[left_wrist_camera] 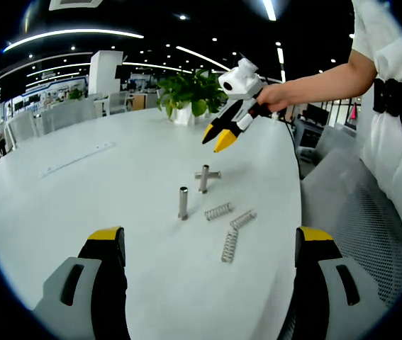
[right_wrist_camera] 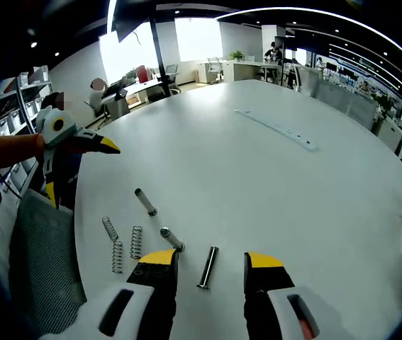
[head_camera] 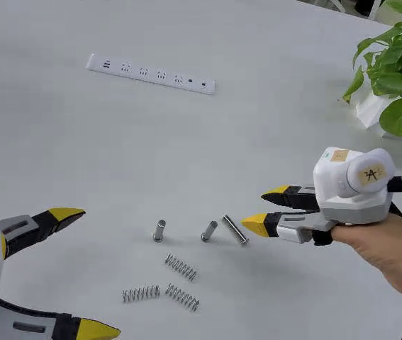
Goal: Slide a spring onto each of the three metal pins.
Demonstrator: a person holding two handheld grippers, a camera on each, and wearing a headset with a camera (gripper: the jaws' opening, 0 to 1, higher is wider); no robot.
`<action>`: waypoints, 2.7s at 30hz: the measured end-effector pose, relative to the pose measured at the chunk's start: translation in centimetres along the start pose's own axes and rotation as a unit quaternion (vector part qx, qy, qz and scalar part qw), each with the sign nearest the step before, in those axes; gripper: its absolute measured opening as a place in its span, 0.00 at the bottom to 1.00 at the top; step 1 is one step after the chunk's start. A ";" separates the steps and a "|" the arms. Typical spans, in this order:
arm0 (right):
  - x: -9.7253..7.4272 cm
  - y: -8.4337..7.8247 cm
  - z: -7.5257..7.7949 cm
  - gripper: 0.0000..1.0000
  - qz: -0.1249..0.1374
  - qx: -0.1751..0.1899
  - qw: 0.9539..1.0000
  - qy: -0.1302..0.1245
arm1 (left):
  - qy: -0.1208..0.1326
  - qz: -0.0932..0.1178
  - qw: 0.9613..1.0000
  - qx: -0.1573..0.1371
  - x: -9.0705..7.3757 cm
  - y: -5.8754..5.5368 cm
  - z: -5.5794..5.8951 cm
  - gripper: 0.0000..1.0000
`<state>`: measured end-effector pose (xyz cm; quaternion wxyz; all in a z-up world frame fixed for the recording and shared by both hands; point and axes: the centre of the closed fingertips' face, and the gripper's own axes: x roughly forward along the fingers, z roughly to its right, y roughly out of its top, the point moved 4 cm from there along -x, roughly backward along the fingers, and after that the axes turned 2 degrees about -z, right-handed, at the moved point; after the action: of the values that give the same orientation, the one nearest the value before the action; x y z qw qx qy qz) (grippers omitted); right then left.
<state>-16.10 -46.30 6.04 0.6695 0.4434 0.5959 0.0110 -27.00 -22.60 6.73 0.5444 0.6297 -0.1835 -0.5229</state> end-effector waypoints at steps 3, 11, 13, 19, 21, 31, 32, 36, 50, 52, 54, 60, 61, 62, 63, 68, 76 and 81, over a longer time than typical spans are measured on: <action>1.0 0.0 0.0 0.32 -0.016 0.007 1.000 -0.002 | 0.001 0.002 1.000 -0.003 0.1 -0.1 -0.1 0.99; 3.1 -0.3 0.3 0.22 -0.052 0.008 0.999 -0.012 | 0.002 0.007 1.000 -0.011 0.1 -0.3 -0.3 0.99; 3.5 -0.4 0.2 0.20 -0.061 0.011 0.998 -0.012 | 0.003 0.009 1.000 -0.014 0.1 -0.4 -0.3 0.99; 4.7 -0.8 0.2 0.17 -0.085 0.008 0.996 -0.017 | 0.004 0.012 1.000 -0.021 0.0 -0.6 -0.5 0.99; 5.0 -1.0 0.2 0.17 -0.090 0.010 0.996 -0.016 | 0.003 0.010 1.000 -0.021 0.1 -0.7 -0.5 0.99; 5.8 -1.3 0.2 0.14 -0.105 0.011 0.994 -0.016 | 0.001 0.011 1.000 -0.024 0.1 -0.9 -0.4 0.99; 5.9 -1.3 0.2 0.14 -0.107 0.010 0.994 -0.016 | 0.001 0.011 1.000 -0.025 0.1 -0.9 -0.4 0.99; 6.2 -1.3 0.3 0.12 -0.113 0.009 0.993 -0.015 | 0.002 0.014 1.000 -0.026 0.1 -0.8 -0.4 0.99; 6.8 -1.5 0.3 0.09 -0.124 0.008 0.992 -0.015 | 0.002 0.014 1.000 -0.028 0.2 -0.9 -0.5 0.98; 6.8 -1.5 0.3 0.09 -0.125 0.008 0.992 -0.015 | 0.002 0.014 0.999 -0.029 0.2 -0.9 -0.5 0.98; 6.8 -1.5 0.4 0.08 -0.126 0.008 0.992 -0.016 | 0.002 0.014 0.999 -0.029 0.2 -0.9 -0.5 0.98; 6.9 -1.5 0.4 0.06 -0.126 0.006 0.992 -0.019 | 0.002 0.015 0.999 -0.030 0.2 -1.0 -0.5 0.98; 6.9 -1.5 0.4 0.06 -0.126 0.005 0.992 -0.020 | 0.002 0.015 0.999 -0.031 0.2 -1.0 -0.4 0.98; 6.9 -1.5 0.4 0.06 -0.126 0.005 0.992 -0.020 | 0.001 0.015 0.999 -0.032 0.2 -1.0 -0.4 0.98; 6.9 -1.6 0.4 0.06 -0.126 0.005 0.992 -0.022 | 0.001 0.015 0.999 -0.032 0.2 -1.0 -0.4 0.98; 6.9 -1.6 0.4 0.06 -0.128 0.008 0.991 -0.025 | 0.002 0.015 0.999 -0.030 0.2 -0.9 -0.4 0.99; 6.6 -1.7 0.2 0.05 -0.125 0.014 0.992 -0.023 | -0.002 0.011 1.000 -0.025 0.3 -0.9 -0.4 0.98; 6.1 -1.6 0.2 0.04 -0.120 0.014 0.992 -0.024 | -0.002 0.012 1.000 -0.025 0.4 -0.8 -0.3 0.98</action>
<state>-15.03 -44.05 0.22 0.6739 0.3781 0.6286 -0.0885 -26.86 -22.46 5.83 0.5657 0.6125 -0.1793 -0.5222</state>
